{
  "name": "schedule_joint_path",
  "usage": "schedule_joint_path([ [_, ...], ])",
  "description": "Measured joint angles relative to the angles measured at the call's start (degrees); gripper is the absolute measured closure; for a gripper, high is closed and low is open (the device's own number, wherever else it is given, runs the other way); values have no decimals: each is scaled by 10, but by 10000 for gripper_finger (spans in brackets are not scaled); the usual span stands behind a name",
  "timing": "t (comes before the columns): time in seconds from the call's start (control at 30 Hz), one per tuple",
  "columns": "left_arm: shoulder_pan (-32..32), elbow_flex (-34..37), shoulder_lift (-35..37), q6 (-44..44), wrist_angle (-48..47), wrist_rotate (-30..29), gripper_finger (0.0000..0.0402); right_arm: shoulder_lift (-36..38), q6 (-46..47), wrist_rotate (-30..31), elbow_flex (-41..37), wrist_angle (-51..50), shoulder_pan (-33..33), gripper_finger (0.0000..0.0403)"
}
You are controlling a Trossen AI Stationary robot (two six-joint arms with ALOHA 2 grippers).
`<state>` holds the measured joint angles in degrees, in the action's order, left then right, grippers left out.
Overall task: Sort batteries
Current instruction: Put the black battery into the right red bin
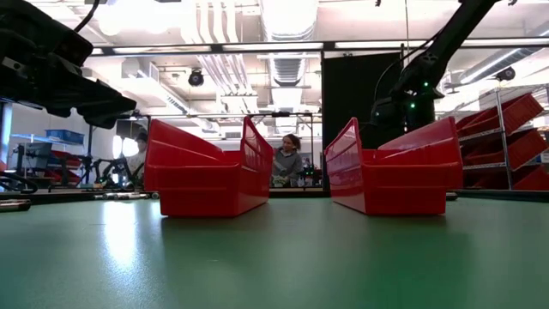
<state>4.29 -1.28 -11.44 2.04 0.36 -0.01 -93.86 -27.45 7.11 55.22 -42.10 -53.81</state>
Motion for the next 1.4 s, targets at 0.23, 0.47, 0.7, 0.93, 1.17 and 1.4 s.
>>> schedule_joint_path([
  [0.23,0,0,0,0,0,0,247,-2,36,-1,-2,14,-6,360],
  [0.47,0,0,0,0,0,0,247,-18,64,-45,1,33,-25,312],
  [0.7,0,0,0,0,0,0,247,-22,65,-52,2,35,-26,320],
  [0.93,0,0,-1,0,0,0,247,-24,65,-56,2,38,-25,362],
  [1.17,0,0,-1,0,0,0,247,-13,70,-64,3,41,-25,358],
  [1.4,0,0,-1,0,0,0,247,-9,115,-141,-11,91,-21,362],
])
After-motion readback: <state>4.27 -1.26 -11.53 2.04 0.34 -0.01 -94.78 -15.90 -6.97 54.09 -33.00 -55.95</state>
